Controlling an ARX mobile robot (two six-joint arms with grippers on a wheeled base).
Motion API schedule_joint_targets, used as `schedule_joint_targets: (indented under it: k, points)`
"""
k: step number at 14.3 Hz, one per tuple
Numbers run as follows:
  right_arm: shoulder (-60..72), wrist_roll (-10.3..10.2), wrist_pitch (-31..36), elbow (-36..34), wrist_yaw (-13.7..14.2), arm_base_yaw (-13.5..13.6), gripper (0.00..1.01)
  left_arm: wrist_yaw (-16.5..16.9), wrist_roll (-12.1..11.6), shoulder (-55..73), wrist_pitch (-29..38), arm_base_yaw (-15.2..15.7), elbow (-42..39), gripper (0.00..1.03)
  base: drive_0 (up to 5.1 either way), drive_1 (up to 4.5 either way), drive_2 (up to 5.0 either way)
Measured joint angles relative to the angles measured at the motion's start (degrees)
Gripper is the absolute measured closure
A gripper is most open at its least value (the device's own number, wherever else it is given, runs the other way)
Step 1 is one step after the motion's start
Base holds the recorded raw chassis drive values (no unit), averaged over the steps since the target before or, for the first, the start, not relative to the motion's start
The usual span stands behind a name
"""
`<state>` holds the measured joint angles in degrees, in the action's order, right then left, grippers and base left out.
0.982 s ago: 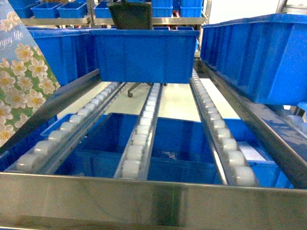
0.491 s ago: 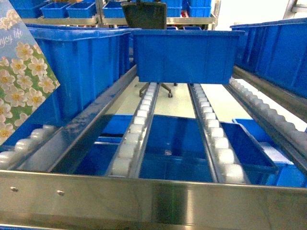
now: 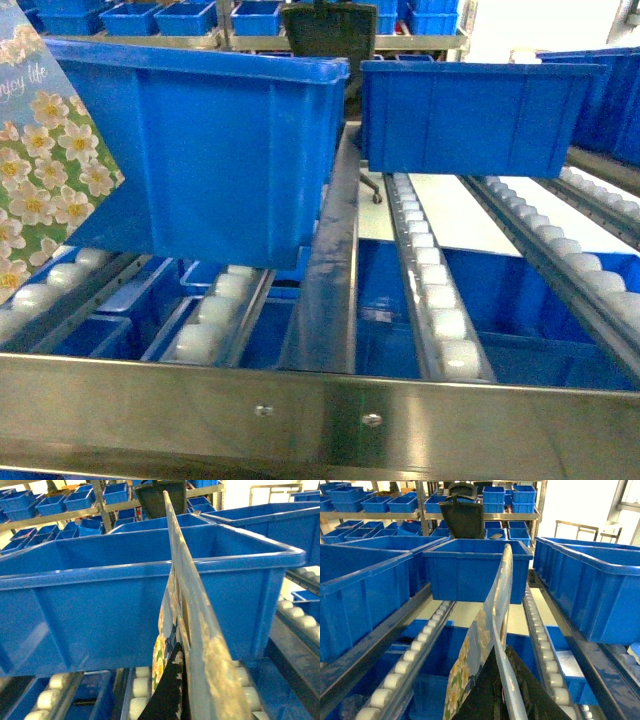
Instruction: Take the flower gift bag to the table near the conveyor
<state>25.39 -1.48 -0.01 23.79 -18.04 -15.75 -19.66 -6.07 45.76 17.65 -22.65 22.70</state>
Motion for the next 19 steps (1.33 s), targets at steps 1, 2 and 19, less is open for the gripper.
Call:
schedule_joint_targets:
  k: [1, 2, 19]
  points:
    - [0.0, 0.0, 0.04, 0.0, 0.0, 0.0, 0.99, 0.0, 0.0, 0.0, 0.02, 0.0, 0.0, 1.01, -4.9, 2.49, 2.5]
    - [0.0, 0.0, -0.07, 0.0, 0.0, 0.0, 0.99, 0.0, 0.0, 0.02, -0.02, 0.0, 0.0, 1.01, -4.8, 2.53, 2.5]
    - [-0.07, 0.0, 0.07, 0.0, 0.0, 0.04, 0.99, -0.17, 0.0, -0.02, -0.04, 0.15, 0.0, 1.01, -4.7, 1.44, 3.5]
